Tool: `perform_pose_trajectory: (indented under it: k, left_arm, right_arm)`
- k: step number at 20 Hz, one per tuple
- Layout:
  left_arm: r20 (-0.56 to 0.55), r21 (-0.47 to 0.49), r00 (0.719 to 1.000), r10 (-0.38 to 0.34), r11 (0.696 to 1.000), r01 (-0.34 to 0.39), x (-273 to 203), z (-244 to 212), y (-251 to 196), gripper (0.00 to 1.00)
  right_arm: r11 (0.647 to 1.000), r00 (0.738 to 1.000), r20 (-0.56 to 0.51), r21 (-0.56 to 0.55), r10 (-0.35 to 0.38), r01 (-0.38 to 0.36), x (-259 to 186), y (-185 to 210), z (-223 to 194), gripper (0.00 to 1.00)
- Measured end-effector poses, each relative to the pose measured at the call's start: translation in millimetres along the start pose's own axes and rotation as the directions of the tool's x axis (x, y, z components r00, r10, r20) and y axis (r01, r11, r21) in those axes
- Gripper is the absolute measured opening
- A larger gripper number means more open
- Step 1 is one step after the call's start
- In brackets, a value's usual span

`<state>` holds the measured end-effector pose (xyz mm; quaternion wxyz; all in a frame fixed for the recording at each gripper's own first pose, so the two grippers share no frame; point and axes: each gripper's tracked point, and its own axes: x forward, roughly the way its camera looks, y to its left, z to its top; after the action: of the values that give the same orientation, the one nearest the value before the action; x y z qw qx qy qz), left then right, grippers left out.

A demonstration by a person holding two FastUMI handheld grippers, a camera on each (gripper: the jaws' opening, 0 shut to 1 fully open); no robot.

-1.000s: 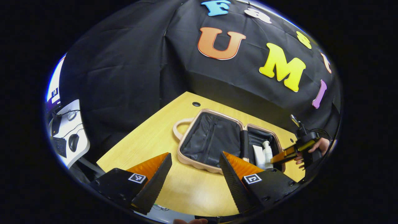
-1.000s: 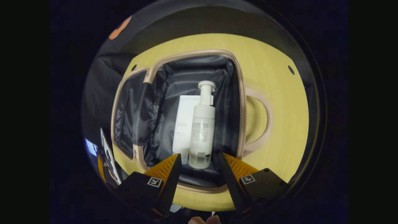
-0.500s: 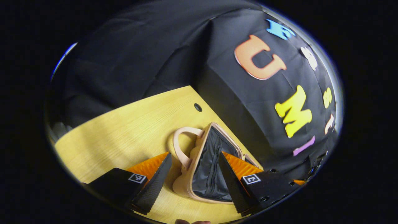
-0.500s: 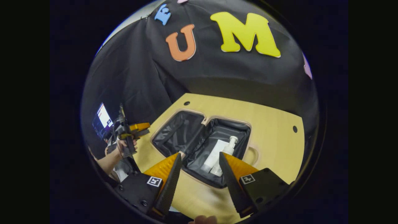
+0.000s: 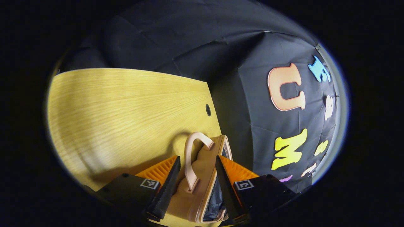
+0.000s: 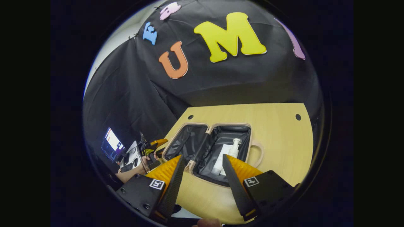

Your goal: First open the suitcase, pack the skin care products into it, and then close the suitcase.

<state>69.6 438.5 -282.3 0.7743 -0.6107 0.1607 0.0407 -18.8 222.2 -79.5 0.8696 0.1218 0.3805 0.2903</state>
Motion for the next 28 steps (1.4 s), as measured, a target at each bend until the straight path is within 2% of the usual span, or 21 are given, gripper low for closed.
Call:
perform_pose_trajectory:
  k: [1,2,3,4,5,6,8,9,11,12,14,15,17,20,22,23,25,27,28]
  left_arm:
    - [-0.004,-0.006,1.0,0.01,1.0,-0.01,6,-2,2,0.69]
    - [-0.009,-0.018,1.0,0.016,1.0,-0.016,13,-3,4,0.64]
    - [-0.012,-0.035,1.0,0.027,0.999,-0.028,18,-1,5,0.6]
    - [-0.02,-0.051,0.999,0.045,0.998,-0.046,24,-3,8,0.66]
    - [-0.022,-0.061,0.998,0.066,0.996,-0.067,25,-1,11,0.48]
    - [-0.019,-0.077,0.996,0.085,0.993,-0.087,24,2,13,0.43]
    - [0.003,-0.061,0.988,0.153,0.986,-0.152,20,6,16,0.18]
    - [0.012,-0.036,0.985,0.172,0.985,-0.172,18,5,11,0.12]
    - [0.055,0.005,0.985,0.165,0.986,-0.166,11,15,-16,0.11]
    - [0.079,0.027,0.987,0.14,0.989,-0.142,6,19,-39,0.11]
    - [0.112,0.093,0.991,0.078,0.992,-0.089,-2,19,-91,0.1]
    - [0.119,0.136,0.992,0.049,0.988,-0.065,-9,14,-114,0.09]
    - [0.141,0.238,0.99,0.002,0.971,-0.036,-20,-3,-162,0.1]
    - [0.205,0.36,0.978,-0.021,0.931,-0.055,-33,-40,-219,0.11]
    - [0.216,0.452,0.975,-0.05,0.89,-0.055,-40,-78,-254,0.11]
    - [0.205,0.542,0.977,-0.065,0.839,-0.058,-39,-108,-274,0.11]
    - [0.188,0.648,0.98,-0.072,0.759,-0.068,-35,-148,-293,0.11]
    - [0.132,0.756,0.987,-0.093,0.653,-0.04,-23,-203,-311,0.11]
    - [0.096,0.795,0.991,-0.092,0.606,-0.021,-13,-229,-315,0.11]
  right_arm:
    - [1.0,1.0,0.007,-0.007,-0.01,0.01,-5,-2,0,0.68]
    - [1.0,1.0,0.014,-0.015,-0.017,0.018,-9,-3,0,0.73]
    - [0.999,0.999,0.022,-0.023,-0.028,0.028,-14,-4,0,0.73]
    - [0.999,0.999,0.03,-0.035,-0.04,0.041,-19,-7,0,0.73]
    - [0.997,0.997,0.05,-0.051,-0.057,0.059,-26,-10,3,0.73]
    - [0.995,0.995,0.07,-0.065,-0.076,0.08,-31,-14,5,0.73]
    - [0.989,0.985,0.136,-0.083,-0.107,0.119,-46,-21,16,0.74]
    - [0.989,0.981,0.158,-0.083,-0.113,0.127,-50,-23,19,0.73]
    - [0.988,0.976,0.184,-0.08,-0.115,0.132,-56,-30,24,0.73]
    - [0.988,0.974,0.194,-0.074,-0.12,0.136,-60,-36,25,0.68]
    - [0.988,0.966,0.22,-0.051,-0.134,0.148,-69,-49,30,0.68]
    - [0.988,0.961,0.239,-0.036,-0.14,0.153,-74,-56,34,0.73]
    - [0.986,0.945,0.287,-0.015,-0.157,0.169,-88,-72,45,0.73]
    - [0.974,0.906,0.363,0.023,-0.219,0.227,-112,-107,57,0.73]
    - [0.965,0.876,0.408,0.06,-0.258,0.256,-130,-126,64,0.73]
    - [0.958,0.859,0.429,0.067,-0.28,0.279,-139,-136,66,0.73]
    - [0.931,0.814,0.469,0.049,-0.342,0.363,-161,-159,70,0.73]
    - [0.901,0.772,0.509,0.016,-0.381,0.434,-185,-168,71,0.73]
    - [0.893,0.76,0.518,0.018,-0.392,0.449,-195,-171,70,0.72]
